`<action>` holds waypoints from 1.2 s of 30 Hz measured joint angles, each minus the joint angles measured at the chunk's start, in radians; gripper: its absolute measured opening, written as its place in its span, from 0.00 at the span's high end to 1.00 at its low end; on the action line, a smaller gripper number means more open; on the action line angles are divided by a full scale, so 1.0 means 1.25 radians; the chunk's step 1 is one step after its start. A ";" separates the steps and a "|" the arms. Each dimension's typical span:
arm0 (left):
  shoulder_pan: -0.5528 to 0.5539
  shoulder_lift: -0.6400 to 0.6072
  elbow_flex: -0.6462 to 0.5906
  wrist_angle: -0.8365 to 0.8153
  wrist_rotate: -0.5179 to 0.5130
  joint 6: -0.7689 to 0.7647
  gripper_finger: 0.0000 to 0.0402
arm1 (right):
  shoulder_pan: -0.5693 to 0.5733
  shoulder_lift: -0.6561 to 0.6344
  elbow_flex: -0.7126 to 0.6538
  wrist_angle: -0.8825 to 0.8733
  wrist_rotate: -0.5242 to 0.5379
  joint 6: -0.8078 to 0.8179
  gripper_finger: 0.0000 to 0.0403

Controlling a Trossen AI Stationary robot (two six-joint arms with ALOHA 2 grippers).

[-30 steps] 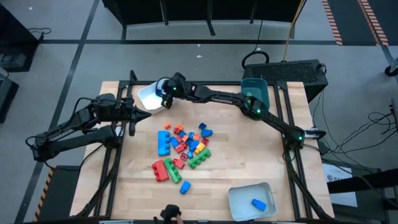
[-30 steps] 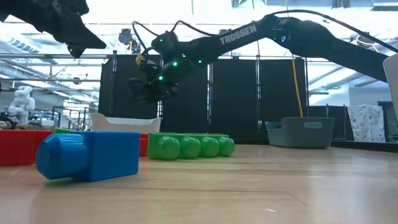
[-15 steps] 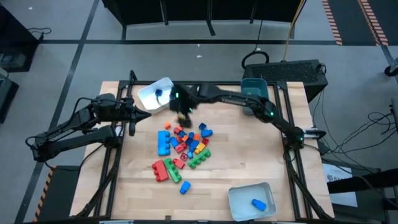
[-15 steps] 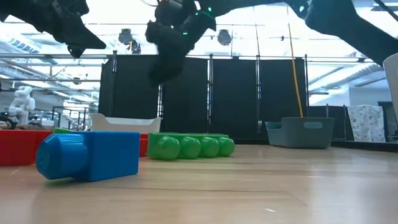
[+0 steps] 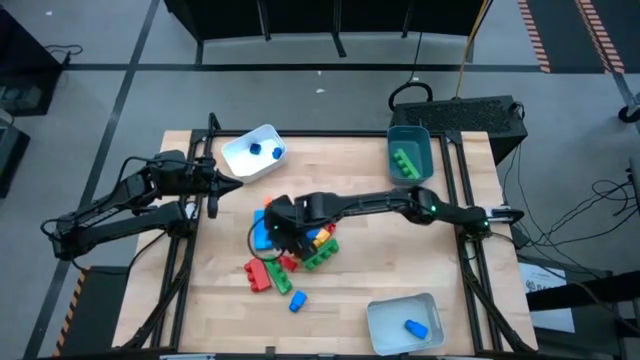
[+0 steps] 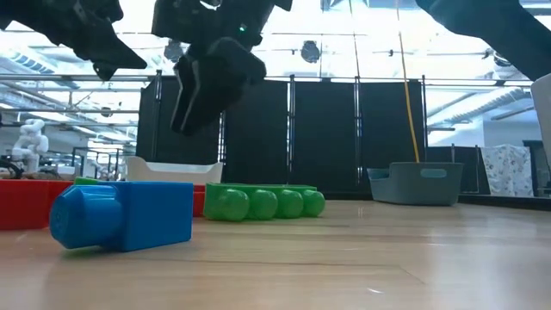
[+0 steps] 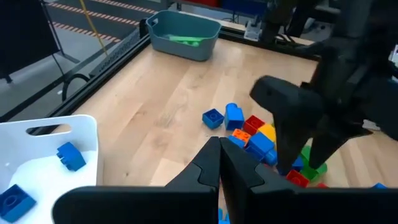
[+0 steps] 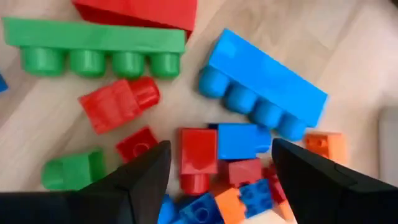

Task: Sort blocks by size
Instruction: Put the large 4 stud green game piece into the blue bin

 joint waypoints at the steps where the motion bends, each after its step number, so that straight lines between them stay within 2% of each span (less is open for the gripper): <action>1: 0.000 0.000 0.000 0.000 -0.005 0.000 0.97 | 0.000 0.004 0.000 -0.010 -0.002 0.011 0.35; 12: 0.000 0.000 0.000 -0.004 -0.020 0.000 0.97 | 0.036 0.004 -0.001 -0.276 -0.114 0.164 0.35; 18: 0.000 0.000 0.000 -0.003 -0.020 0.000 0.97 | 0.073 0.004 -0.002 -0.252 -0.112 0.181 0.35; 30: 0.000 0.000 0.000 -0.003 -0.020 -0.001 0.97 | 0.065 0.005 -0.143 -0.123 -0.111 0.223 0.35; 33: 0.000 0.000 0.000 -0.003 -0.020 -0.001 0.97 | 0.058 0.005 -0.161 -0.115 -0.090 0.225 0.39; 36: 0.000 0.000 0.000 -0.003 -0.020 -0.001 0.97 | 0.055 0.004 -0.189 -0.091 -0.064 0.225 0.49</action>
